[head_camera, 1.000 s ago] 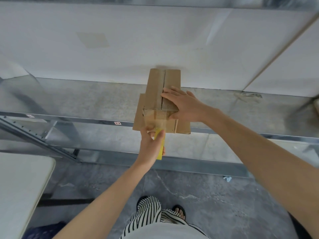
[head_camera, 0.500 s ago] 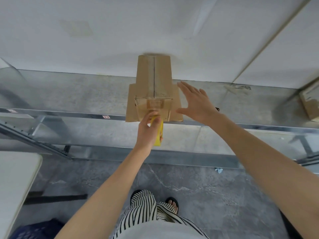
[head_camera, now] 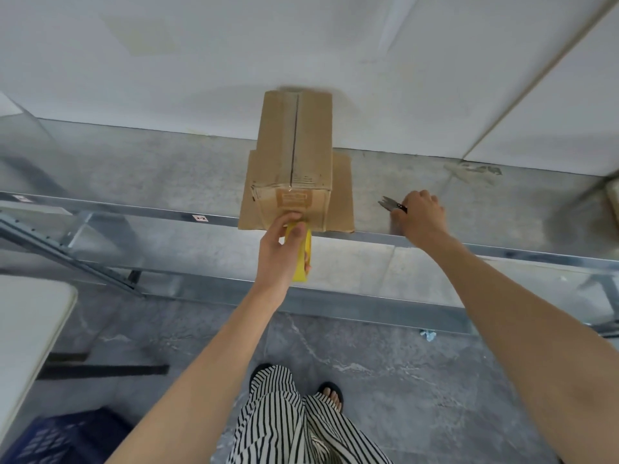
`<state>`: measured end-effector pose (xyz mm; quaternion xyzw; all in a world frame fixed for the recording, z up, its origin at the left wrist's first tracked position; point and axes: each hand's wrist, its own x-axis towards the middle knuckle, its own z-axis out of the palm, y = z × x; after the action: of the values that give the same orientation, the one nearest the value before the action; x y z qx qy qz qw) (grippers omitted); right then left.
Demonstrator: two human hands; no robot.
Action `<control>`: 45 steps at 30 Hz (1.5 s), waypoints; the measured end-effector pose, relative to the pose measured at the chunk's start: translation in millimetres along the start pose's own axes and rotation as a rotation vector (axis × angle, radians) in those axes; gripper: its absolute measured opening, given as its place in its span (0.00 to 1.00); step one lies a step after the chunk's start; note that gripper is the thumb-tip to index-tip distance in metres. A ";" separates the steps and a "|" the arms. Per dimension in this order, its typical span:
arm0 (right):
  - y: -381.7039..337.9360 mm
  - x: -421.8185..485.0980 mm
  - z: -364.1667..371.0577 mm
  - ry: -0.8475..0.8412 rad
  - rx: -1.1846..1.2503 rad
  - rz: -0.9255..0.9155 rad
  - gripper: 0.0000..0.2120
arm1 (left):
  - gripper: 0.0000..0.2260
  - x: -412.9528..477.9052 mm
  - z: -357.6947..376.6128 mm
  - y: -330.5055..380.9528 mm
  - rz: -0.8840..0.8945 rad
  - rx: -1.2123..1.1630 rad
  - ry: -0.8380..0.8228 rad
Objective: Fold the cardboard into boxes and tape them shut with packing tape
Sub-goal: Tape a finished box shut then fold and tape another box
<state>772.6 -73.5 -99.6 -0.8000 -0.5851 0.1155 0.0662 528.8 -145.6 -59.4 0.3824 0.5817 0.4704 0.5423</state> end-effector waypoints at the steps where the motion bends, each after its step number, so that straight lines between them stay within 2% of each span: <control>1: 0.2 -0.3 -1.0 0.006 0.029 0.008 0.13 | 0.04 0.2 0.4 -0.2 -0.008 -0.012 0.000; 3: -2.2 -4.3 -6.2 0.009 0.200 0.036 0.12 | 0.05 0.6 1.2 0.1 -0.029 -0.046 -0.007; 6: -21.9 -18.8 -21.5 -0.017 0.670 0.050 0.07 | 0.05 0.8 2.0 3.0 -0.053 -0.067 -0.006; 8: -41.2 -35.8 -35.0 -0.033 0.842 0.018 0.07 | 0.04 1.1 1.4 4.1 -0.059 -0.082 -0.014; 12: -64.3 -74.4 -58.5 -0.218 1.158 -0.096 0.09 | 0.03 1.7 -0.9 3.4 -0.060 -0.085 -0.027; 14: -69.4 -86.9 -63.7 -0.280 1.071 -0.174 0.08 | 0.03 2.0 -1.6 3.3 -0.057 -0.089 -0.033; 17: -77.3 -89.9 -58.6 -0.276 0.754 -0.326 0.06 | 0.03 2.4 -1.8 3.0 -0.046 -0.078 -0.043; 20: -81.9 -84.3 -50.1 -0.256 0.623 -0.356 0.08 | 0.03 2.7 -2.0 2.1 -0.036 -0.071 -0.052; 25: -93.5 -79.8 -49.0 -0.247 0.569 -0.385 0.08 | 0.04 4.2 -2.7 1.2 -0.028 -0.069 -0.064; 30: -101.3 -78.2 -50.9 -0.256 0.623 -0.396 0.10 | 0.04 6.4 -2.9 2.1 -0.029 -0.076 -0.073; 41: -106.3 -73.4 -45.2 -0.199 0.679 -0.369 0.05 | 0.05 11.1 2.0 3.0 -0.032 -0.095 -0.065; 45: -105.9 -72.6 -48.8 -0.238 0.687 -0.390 0.05 | 0.06 11.3 1.8 3.8 -0.034 -0.104 -0.059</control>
<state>666.9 -108.7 -19.2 -0.5866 -0.6568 0.3808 0.2819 529.0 -133.6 -58.7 0.3575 0.5464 0.4794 0.5863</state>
